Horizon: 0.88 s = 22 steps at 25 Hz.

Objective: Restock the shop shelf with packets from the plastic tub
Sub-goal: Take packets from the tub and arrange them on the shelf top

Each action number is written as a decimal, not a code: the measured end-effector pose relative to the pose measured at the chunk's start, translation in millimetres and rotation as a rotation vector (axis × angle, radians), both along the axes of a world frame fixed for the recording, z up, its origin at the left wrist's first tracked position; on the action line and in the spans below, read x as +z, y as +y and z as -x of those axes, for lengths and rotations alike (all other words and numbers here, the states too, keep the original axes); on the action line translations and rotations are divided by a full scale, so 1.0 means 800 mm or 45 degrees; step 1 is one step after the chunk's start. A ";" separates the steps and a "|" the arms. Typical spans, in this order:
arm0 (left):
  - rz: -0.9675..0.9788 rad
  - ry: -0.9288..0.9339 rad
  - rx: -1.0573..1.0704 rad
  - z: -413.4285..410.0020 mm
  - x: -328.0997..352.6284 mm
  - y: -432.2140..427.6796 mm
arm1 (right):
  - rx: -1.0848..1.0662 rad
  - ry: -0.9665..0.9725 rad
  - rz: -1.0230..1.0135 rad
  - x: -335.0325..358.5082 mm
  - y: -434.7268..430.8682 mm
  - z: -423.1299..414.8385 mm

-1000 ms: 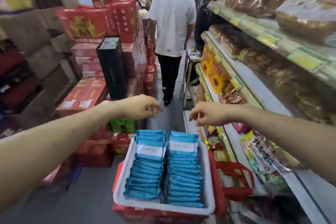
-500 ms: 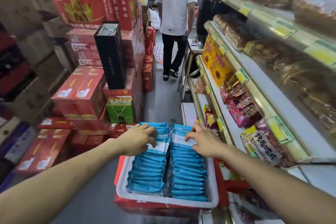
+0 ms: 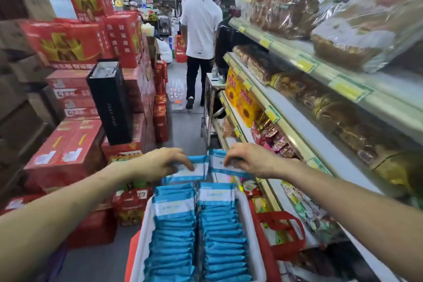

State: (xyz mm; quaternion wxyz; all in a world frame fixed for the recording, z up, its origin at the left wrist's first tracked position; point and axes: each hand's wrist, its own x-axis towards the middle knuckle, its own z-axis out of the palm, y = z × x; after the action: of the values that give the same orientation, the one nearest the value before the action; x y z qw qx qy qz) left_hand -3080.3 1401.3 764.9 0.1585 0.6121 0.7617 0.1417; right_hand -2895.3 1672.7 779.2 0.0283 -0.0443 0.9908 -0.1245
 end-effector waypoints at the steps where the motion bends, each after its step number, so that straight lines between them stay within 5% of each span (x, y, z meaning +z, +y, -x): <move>1: -0.057 -0.004 -0.026 0.008 0.039 0.021 | -0.025 0.054 -0.026 0.039 0.017 -0.001; 10: -0.383 -0.077 -0.386 -0.048 0.325 0.223 | -0.467 0.287 -0.075 0.345 0.135 -0.162; 22: -0.497 0.003 -1.131 -0.354 0.440 0.480 | -1.154 0.411 -0.210 0.438 0.164 -0.538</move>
State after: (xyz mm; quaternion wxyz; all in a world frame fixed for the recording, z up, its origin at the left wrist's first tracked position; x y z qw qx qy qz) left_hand -2797.4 1785.3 1116.7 0.0851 0.8966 0.3859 0.1999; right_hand -2465.2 1804.2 1129.2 -0.1794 0.3752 0.9087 -0.0369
